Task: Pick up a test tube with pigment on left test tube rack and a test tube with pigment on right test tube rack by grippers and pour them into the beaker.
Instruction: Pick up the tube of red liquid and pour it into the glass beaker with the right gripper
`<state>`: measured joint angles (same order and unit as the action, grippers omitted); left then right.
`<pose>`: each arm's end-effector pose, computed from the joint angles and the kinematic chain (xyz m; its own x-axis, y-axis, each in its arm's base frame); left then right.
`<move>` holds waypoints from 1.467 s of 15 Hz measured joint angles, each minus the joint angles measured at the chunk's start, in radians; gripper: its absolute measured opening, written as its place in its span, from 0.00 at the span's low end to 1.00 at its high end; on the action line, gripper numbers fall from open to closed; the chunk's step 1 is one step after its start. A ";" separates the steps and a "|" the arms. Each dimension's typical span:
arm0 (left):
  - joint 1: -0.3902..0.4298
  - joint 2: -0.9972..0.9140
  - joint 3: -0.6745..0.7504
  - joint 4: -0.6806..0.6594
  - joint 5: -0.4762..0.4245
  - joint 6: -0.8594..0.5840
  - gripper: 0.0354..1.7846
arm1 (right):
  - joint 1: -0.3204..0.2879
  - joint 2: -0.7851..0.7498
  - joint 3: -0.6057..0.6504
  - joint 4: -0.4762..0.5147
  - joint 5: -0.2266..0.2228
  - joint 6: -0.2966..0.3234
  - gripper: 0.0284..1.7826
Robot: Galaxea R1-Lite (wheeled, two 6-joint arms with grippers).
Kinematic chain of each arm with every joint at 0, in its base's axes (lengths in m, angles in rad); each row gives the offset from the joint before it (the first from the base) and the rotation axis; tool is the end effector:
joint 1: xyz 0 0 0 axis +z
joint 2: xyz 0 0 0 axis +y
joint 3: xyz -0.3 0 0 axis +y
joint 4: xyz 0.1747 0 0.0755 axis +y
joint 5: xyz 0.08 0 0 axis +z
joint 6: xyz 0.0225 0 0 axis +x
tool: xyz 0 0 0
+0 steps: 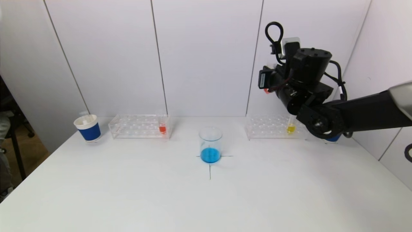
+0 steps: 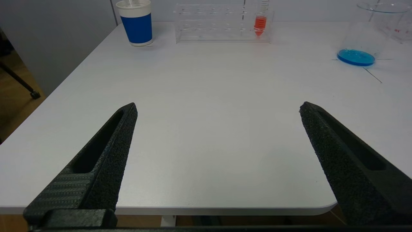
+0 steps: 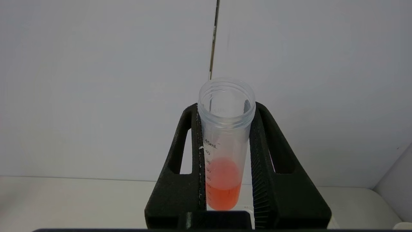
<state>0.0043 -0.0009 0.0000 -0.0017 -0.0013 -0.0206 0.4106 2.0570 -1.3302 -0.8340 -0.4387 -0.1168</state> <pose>-0.0229 -0.0001 0.0757 1.0000 0.0030 0.0026 -0.0029 0.9998 -0.0206 0.3895 0.1592 0.2163 0.9948 -0.0302 0.0969 0.0371 0.9968 -0.0707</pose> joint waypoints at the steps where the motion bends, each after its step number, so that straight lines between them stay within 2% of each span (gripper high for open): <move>1: 0.000 0.000 0.000 0.000 0.000 0.000 0.99 | 0.003 -0.008 -0.028 0.041 0.003 -0.016 0.25; 3: 0.000 0.000 0.000 0.000 0.000 0.000 0.99 | 0.005 -0.017 -0.070 0.063 0.014 -0.057 0.25; 4: 0.000 0.000 0.000 0.000 0.000 0.000 0.99 | 0.005 -0.020 -0.085 0.063 0.043 -0.069 0.25; 7: 0.000 0.000 0.000 0.000 0.000 0.000 0.99 | 0.009 -0.024 -0.138 0.074 0.172 -0.090 0.25; 11: 0.000 0.000 0.000 0.000 0.000 0.000 0.99 | 0.027 -0.027 -0.164 0.119 0.317 -0.108 0.25; 15: 0.000 0.000 0.000 0.000 0.000 0.000 0.99 | 0.030 -0.025 -0.155 0.139 0.524 -0.145 0.25; 17: 0.000 0.000 0.000 0.000 0.000 0.000 0.99 | 0.027 -0.018 -0.147 0.171 0.628 -0.198 0.25; 19: 0.000 0.000 0.000 0.000 0.000 0.000 0.99 | 0.021 -0.006 -0.143 0.199 0.724 -0.285 0.25; 22: 0.000 0.000 0.000 0.000 0.000 0.000 0.99 | 0.022 0.026 -0.151 0.217 0.831 -0.399 0.25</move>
<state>0.0038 -0.0009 0.0000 -0.0017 -0.0013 -0.0206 0.4323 2.0830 -1.4817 -0.6172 0.3919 -0.5162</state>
